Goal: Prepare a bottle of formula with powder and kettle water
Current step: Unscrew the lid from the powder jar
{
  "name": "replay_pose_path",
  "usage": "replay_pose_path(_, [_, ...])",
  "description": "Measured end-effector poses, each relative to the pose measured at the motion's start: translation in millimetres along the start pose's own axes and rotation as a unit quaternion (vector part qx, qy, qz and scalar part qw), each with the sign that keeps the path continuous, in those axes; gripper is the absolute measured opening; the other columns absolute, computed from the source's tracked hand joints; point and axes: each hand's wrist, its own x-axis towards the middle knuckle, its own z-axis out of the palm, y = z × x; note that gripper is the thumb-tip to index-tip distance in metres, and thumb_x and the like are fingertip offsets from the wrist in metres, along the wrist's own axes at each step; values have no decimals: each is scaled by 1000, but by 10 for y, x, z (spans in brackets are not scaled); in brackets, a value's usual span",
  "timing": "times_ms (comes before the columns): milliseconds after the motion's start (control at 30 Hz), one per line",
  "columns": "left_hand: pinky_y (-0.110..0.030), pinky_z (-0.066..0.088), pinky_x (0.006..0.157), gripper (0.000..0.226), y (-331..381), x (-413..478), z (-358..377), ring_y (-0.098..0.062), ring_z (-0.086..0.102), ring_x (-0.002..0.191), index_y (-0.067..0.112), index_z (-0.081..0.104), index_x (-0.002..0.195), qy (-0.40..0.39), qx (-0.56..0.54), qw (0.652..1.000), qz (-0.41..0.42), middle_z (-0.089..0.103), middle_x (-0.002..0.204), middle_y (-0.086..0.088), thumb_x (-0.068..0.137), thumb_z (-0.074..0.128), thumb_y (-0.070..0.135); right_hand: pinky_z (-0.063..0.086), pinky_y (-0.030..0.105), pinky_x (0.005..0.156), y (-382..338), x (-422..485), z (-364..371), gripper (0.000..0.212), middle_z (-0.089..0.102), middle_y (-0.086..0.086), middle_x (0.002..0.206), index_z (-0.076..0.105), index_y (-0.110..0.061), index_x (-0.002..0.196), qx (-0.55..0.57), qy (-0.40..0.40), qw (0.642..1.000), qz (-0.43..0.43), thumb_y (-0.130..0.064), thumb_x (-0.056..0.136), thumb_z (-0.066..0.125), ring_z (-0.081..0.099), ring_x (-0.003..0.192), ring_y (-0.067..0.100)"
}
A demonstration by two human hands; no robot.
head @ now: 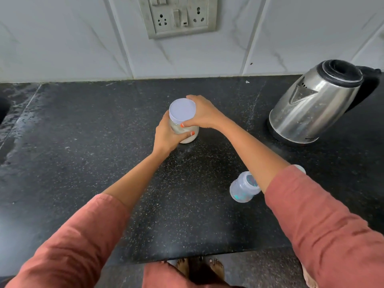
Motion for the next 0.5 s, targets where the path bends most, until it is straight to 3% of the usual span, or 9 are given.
replay_pose_path(133, [2,39,66,87,55,-119,-50,0,51,100,27,42,134,-3,3,1000,11,54,115,15,60,86,28,36,30,82,-55,-132,-19,83,42,10,132,35,-12,135,-15,-3,1000,0,-32,67,77,44,117,25])
replay_pose_path(300, [0,42,62,87,150,-449,-132,3,53,95,31,42,133,-17,10,1000,20,52,109,23,58,85,30,41,33,85,-155,-497,-13,79,42,8,130,39,-15,131,-1,-3,1000,5,-31,65,78,46,113,24])
replay_pose_path(500, [-20,45,88,86,209,-962,-205,-2,53,110,40,43,129,-26,0,999,21,55,113,25,54,85,34,45,38,86,-295,-1010,49,78,40,5,130,38,-18,131,2,-12,1000,19,-31,65,77,47,113,24])
